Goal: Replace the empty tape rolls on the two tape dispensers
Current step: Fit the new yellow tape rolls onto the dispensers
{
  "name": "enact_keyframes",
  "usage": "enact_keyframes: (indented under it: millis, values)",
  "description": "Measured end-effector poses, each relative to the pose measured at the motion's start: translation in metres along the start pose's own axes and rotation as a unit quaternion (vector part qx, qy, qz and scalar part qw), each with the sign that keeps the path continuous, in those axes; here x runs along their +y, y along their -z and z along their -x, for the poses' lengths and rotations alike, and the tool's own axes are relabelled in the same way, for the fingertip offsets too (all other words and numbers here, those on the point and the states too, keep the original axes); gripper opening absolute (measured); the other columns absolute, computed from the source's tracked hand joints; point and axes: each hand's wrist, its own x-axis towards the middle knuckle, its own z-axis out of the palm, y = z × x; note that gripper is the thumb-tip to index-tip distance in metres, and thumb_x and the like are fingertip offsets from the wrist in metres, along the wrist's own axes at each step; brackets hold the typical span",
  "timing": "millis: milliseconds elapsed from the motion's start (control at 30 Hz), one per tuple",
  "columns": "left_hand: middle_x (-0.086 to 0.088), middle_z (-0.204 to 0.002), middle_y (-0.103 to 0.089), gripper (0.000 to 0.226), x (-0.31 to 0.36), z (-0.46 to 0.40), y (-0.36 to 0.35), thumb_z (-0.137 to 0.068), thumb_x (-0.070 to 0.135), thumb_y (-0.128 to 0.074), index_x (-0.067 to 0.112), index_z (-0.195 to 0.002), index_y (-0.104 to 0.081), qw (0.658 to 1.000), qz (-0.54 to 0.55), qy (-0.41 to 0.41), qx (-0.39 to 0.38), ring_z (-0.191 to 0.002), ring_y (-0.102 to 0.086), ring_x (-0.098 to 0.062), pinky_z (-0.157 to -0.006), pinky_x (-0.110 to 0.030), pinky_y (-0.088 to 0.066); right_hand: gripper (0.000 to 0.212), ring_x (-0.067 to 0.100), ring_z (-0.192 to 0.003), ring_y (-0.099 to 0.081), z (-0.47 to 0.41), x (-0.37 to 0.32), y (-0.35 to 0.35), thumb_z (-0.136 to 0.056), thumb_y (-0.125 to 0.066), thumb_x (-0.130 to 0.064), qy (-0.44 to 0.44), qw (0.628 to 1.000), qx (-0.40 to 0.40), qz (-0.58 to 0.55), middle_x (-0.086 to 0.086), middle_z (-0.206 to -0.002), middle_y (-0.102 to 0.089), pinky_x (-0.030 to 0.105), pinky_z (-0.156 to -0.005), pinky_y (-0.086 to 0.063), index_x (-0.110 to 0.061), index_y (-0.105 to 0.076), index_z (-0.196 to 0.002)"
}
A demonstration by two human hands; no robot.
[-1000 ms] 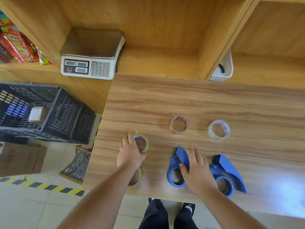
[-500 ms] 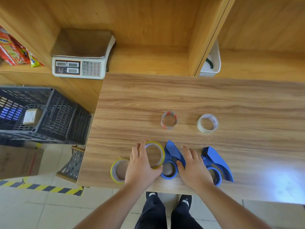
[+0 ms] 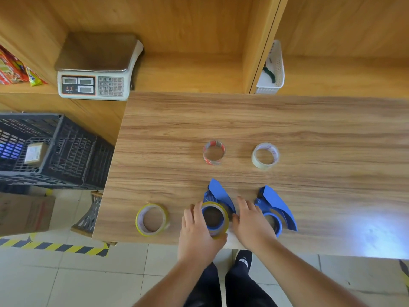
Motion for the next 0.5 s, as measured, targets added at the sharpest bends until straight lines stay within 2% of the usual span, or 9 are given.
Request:
enact_keyframes:
  millis: [167, 500]
  values:
    - [0.002, -0.137, -0.037, 0.105, 0.006, -0.002, -0.010, -0.067, 0.057, -0.076, 0.020, -0.153, -0.029, 1.000, -0.023, 0.016, 0.011, -0.129, -0.044, -0.023, -0.099, -0.041, -0.053, 0.049, 0.028, -0.127, -0.045, 0.000, 0.007, 0.001, -0.102, -0.038, -0.021, -0.006, 1.000, -0.002, -0.002, 0.009, -0.137, -0.051, 0.040, -0.097, -0.045, -0.018, -0.030, -0.150]
    - [-0.001, -0.139, -0.034, 0.109, 0.007, -0.015, -0.031, -0.071, 0.053, -0.082, 0.019, -0.155, -0.020, 0.998, -0.030, 0.059, 0.001, -0.130, -0.041, -0.025, -0.101, -0.041, -0.052, 0.049, 0.026, -0.127, -0.046, 0.003, 0.013, 0.001, -0.103, -0.038, -0.023, -0.001, 1.000, 0.004, -0.021, 0.006, -0.138, -0.052, 0.039, -0.099, -0.047, -0.020, -0.031, -0.151]
